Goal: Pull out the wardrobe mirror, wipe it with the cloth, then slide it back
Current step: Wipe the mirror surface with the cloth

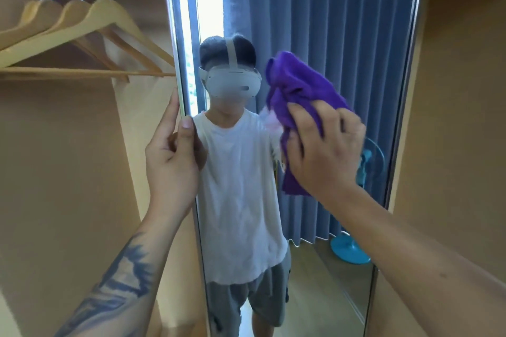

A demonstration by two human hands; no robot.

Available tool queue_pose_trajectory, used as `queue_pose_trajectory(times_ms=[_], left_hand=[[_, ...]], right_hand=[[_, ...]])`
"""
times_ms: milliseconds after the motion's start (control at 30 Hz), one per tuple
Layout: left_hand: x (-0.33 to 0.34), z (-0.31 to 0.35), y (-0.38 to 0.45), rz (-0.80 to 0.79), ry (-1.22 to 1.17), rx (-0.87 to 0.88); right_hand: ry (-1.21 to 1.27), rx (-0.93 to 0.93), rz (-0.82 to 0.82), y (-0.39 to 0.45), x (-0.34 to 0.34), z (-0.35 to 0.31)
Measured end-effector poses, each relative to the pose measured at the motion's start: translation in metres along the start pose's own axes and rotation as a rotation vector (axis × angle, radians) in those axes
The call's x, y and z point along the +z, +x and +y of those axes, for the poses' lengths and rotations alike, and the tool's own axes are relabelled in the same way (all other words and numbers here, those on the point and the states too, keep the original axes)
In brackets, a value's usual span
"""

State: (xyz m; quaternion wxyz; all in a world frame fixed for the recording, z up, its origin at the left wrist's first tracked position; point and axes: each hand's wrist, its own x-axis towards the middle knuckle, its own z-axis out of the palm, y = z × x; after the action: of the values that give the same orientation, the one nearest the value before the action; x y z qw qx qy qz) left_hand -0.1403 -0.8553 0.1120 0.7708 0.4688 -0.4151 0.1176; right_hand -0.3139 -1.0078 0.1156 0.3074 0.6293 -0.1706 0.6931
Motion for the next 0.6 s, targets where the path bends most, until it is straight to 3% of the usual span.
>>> queue_pose_trajectory(times_ms=[133, 267, 433, 600], left_hand=[[-0.001, 0.000, 0.001, -0.048, -0.042, -0.014], [-0.008, -0.006, 0.007, -0.107, -0.059, -0.024], [-0.008, -0.009, 0.006, -0.104, -0.071, 0.003], [-0.005, -0.007, 0.005, -0.048, -0.018, 0.029]], right_hand=[[0.022, -0.062, -0.031, 0.028, 0.010, -0.068], [0.077, -0.119, -0.027, 0.035, 0.012, -0.093], [0.082, -0.224, -0.018, 0.035, 0.009, -0.058], [0.012, -0.166, -0.028, 0.036, 0.004, 0.001]])
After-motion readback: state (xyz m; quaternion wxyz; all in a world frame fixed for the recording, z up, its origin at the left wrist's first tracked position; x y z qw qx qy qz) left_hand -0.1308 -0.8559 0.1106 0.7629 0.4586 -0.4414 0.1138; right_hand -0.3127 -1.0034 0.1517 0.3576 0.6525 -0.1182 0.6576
